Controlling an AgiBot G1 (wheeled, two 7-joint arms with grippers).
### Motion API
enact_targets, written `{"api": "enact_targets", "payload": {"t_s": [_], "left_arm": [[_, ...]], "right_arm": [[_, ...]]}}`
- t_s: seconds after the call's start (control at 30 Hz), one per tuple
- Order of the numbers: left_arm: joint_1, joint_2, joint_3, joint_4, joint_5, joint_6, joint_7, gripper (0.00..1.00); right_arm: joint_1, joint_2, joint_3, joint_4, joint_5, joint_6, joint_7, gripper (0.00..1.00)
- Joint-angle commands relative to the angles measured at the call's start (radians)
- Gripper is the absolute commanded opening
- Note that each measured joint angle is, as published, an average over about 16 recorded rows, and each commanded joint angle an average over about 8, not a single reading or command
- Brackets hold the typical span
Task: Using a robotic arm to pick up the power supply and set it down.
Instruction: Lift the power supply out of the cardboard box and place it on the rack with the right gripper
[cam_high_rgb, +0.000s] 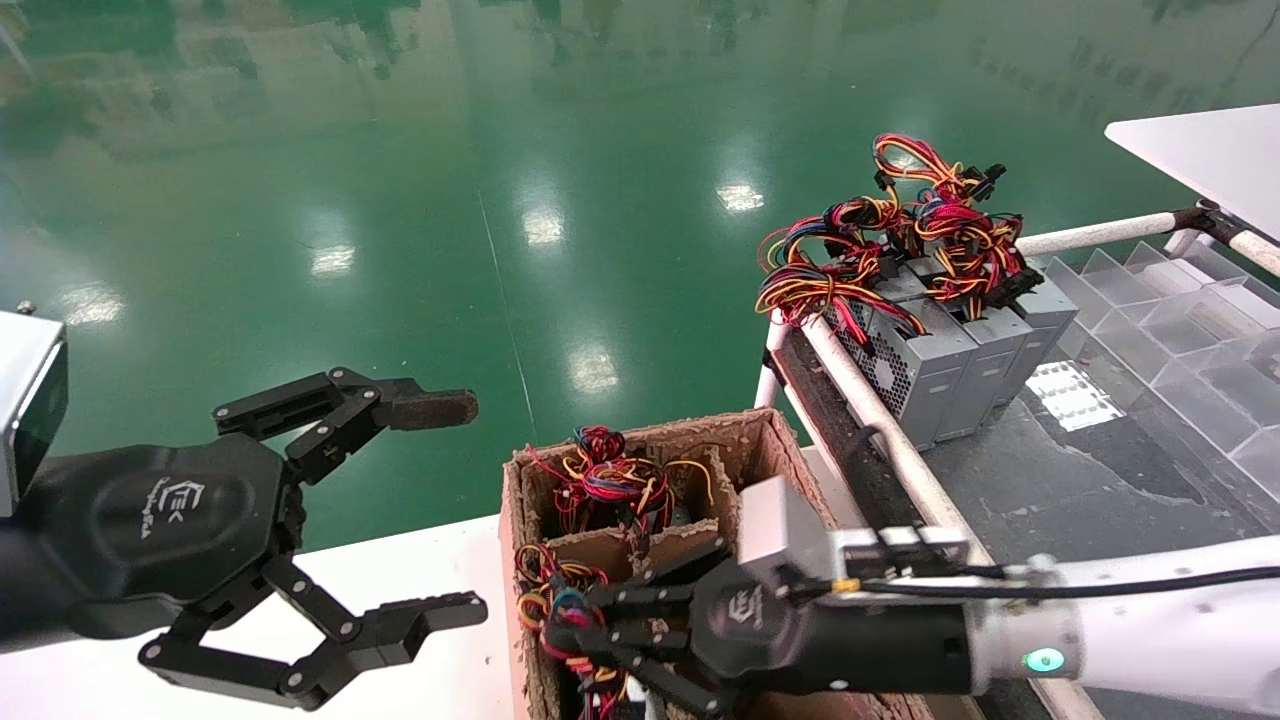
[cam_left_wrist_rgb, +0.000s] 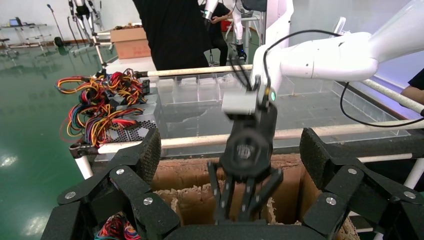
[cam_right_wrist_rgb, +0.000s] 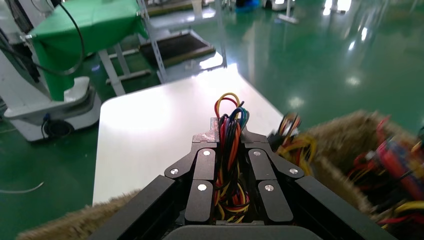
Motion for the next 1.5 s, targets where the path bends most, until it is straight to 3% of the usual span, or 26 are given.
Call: {"api": "enact_targets", "payload": {"t_s": [0.03,0.5,0.83,1.07,1.5], "left_arm": [[0.000,0.000,0.000,0.000,0.000,0.000,0.000,1.00],[0.000,0.000,0.000,0.000,0.000,0.000,0.000,1.00],[0.000,0.000,0.000,0.000,0.000,0.000,0.000,1.00],[0.000,0.000,0.000,0.000,0.000,0.000,0.000,1.00],[0.000,0.000,0.000,0.000,0.000,0.000,0.000,1.00]], "right_arm": [[-0.003,0.017,0.013,0.028,0.021,-0.007,0.010,0.00],[-0.055,0.175,0.172,0.164,0.229,0.040,0.072,0.00],[-0.079,0.300,0.323,0.185,0.387,0.067,0.053,0.00],[-0.078,0.401,0.394,0.111,0.410,0.062,0.003,0.00],[-0.048,0.519,0.408,-0.164,0.310,0.039,-0.134,0.00]]}}
